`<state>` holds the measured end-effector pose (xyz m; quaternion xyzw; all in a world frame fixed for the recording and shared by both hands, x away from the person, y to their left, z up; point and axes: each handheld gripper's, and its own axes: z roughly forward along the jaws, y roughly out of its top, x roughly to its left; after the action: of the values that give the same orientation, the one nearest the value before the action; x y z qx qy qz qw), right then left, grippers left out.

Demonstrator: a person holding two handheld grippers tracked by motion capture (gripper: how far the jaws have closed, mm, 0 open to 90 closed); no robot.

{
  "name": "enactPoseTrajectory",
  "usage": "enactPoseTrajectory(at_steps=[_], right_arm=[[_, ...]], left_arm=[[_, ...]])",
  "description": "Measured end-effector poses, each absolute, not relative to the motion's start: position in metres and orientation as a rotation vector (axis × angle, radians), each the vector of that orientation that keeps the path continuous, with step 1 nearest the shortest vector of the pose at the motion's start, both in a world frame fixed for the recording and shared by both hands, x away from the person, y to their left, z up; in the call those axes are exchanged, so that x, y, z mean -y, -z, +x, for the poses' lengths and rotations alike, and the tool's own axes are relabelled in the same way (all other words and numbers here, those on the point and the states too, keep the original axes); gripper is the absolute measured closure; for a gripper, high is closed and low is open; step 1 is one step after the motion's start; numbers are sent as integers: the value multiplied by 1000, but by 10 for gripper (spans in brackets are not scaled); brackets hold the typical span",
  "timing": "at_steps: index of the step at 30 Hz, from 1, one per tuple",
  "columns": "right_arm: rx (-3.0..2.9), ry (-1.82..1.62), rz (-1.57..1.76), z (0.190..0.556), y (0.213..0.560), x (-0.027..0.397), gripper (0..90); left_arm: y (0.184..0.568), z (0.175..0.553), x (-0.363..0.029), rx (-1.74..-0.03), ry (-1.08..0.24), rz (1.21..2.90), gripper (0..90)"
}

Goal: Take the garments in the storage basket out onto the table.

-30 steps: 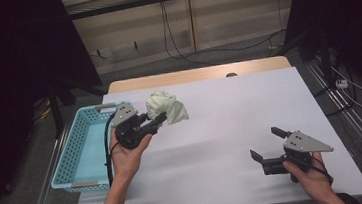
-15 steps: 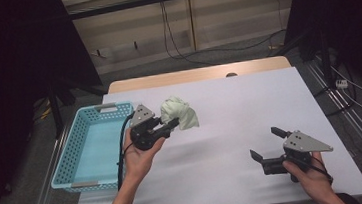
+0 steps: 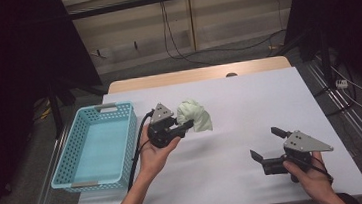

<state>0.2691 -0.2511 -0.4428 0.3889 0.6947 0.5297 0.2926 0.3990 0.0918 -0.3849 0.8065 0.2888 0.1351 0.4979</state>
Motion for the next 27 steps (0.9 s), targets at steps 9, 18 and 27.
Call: enactPoseTrajectory(at_steps=[9,18,27], right_arm=[[-1859,-1415,1026,269,443,250,0],[-1860,-1416,1024,268,443,251,0],[-1861,-1415,1024,268,443,251,0]], left_arm=[[404,401,-81,-716,-284,2005,661],[415,403,-76,-729,-262,2047,659],[431,406,-68,-738,-254,2105,654]])
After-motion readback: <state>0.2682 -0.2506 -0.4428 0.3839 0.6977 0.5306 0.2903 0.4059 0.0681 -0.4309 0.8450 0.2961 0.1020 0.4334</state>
